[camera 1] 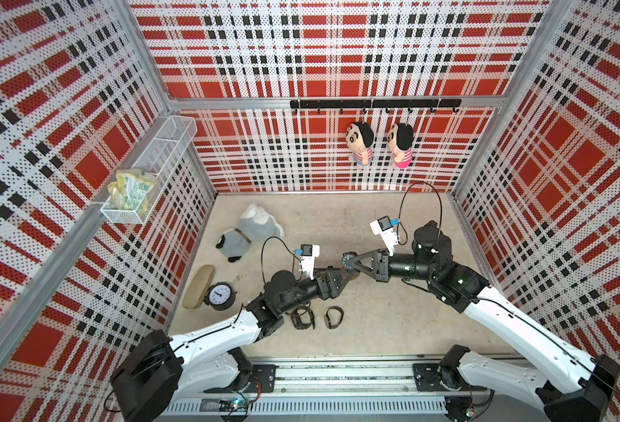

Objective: Place watch on stand
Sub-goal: Pick up the watch at the center of the board.

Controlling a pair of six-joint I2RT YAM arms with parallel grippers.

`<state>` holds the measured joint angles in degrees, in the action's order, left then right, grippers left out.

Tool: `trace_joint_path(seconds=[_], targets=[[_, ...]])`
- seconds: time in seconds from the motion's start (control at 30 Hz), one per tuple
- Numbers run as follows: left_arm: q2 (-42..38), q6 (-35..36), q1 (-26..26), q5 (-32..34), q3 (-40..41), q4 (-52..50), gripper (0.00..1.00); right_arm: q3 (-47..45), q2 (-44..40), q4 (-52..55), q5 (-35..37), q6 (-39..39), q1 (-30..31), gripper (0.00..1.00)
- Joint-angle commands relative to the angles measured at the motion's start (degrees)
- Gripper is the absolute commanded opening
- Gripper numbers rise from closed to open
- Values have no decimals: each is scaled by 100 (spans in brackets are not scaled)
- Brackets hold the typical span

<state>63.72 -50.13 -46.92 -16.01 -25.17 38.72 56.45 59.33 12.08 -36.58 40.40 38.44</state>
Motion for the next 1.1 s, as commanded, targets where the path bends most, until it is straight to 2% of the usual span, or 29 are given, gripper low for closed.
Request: trace_joint_path(seconds=[0.0, 0.2, 0.53, 1.07], targets=[[52, -226, 51, -342, 152, 989, 90, -64, -113, -513, -496, 104, -30, 0], [155, -853, 298, -626, 512, 2237, 87, -142, -58, -628, -651, 158, -36, 0], [29, -955, 511, -782, 802, 2461, 85, -38, 36, -423, -649, -15, -38, 0], [211, -1015, 479, -956, 746, 2571, 82, -144, 145, -718, -946, 124, -35, 0]])
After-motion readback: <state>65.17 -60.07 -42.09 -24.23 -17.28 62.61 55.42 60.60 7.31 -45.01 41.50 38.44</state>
